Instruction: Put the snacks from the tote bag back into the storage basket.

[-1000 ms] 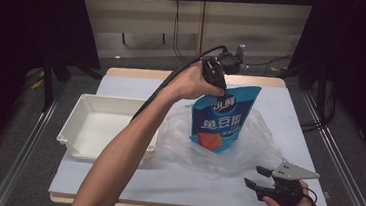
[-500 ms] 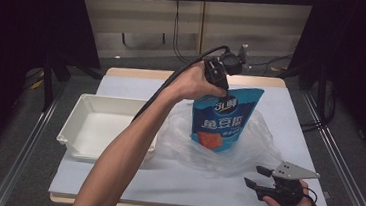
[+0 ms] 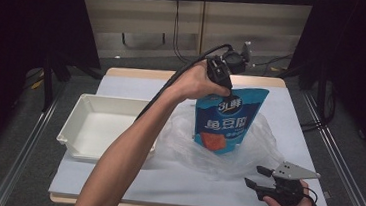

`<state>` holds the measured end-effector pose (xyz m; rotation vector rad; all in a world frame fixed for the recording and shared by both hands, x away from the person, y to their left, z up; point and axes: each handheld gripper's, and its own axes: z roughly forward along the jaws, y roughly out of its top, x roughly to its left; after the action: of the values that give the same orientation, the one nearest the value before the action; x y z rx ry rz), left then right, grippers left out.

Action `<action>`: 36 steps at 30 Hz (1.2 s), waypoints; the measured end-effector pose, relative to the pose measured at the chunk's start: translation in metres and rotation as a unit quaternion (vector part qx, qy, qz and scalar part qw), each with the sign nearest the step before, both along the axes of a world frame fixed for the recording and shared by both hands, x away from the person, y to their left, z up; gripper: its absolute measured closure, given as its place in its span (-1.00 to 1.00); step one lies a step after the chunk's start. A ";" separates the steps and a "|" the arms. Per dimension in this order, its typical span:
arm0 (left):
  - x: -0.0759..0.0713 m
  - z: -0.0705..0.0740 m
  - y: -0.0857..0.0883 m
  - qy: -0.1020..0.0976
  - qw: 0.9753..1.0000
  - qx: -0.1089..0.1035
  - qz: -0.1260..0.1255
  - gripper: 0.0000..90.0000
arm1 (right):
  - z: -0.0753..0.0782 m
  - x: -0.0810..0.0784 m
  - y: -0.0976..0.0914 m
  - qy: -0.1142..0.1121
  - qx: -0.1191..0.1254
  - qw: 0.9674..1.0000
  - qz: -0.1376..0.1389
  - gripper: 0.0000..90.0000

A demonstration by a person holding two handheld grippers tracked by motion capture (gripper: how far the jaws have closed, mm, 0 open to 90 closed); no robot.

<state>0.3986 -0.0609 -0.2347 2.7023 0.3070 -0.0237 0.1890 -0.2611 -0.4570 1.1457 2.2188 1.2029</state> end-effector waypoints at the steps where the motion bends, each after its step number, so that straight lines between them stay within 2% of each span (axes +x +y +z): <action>1: -0.001 0.001 0.001 0.002 1.000 -0.003 -0.005 1.00 | 0.000 0.000 0.000 0.000 0.000 1.000 0.000 -0.12; 8: -0.006 0.016 0.004 -0.014 1.000 -0.008 -0.007 1.00 | 0.000 0.000 0.000 -0.001 0.001 1.000 -0.001 -0.12; 10: -0.007 0.020 0.005 -0.011 1.000 -0.011 -0.002 1.00 | 0.000 0.000 0.000 0.000 0.002 1.000 -0.001 -0.12; 11: -0.007 0.024 0.005 -0.019 1.000 -0.011 0.003 1.00 | 0.000 0.000 0.000 0.000 0.002 1.000 -0.001 -0.13; 15: -0.008 0.034 0.010 -0.018 1.000 -0.013 -0.001 1.00 | 0.000 0.000 0.000 -0.003 0.007 1.000 0.001 -0.21; 16: -0.008 0.037 0.011 -0.024 1.000 -0.016 -0.001 1.00 | 0.001 0.000 -0.001 -0.005 0.009 1.000 0.001 -0.23; 18: -0.008 0.044 0.015 -0.025 1.000 -0.018 -0.001 1.00 | 0.001 0.000 -0.001 -0.008 0.014 1.000 -0.002 -0.29; 29: -0.010 0.085 0.039 -0.044 0.998 -0.044 0.004 1.00 | 0.002 -0.001 -0.002 -0.010 0.021 1.000 -0.003 -0.31; 32: -0.011 0.092 0.046 -0.053 0.998 -0.040 0.000 1.00 | 0.002 -0.001 -0.003 -0.012 0.021 1.000 -0.003 -0.31; 36: -0.010 0.100 0.058 -0.055 0.997 -0.049 0.017 1.00 | 0.003 -0.001 -0.003 -0.015 0.021 1.000 -0.003 -0.32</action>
<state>0.3887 -0.0031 -0.1351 2.5887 0.3096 0.1176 0.1882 -0.2638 -0.4543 1.1417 2.1759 1.2618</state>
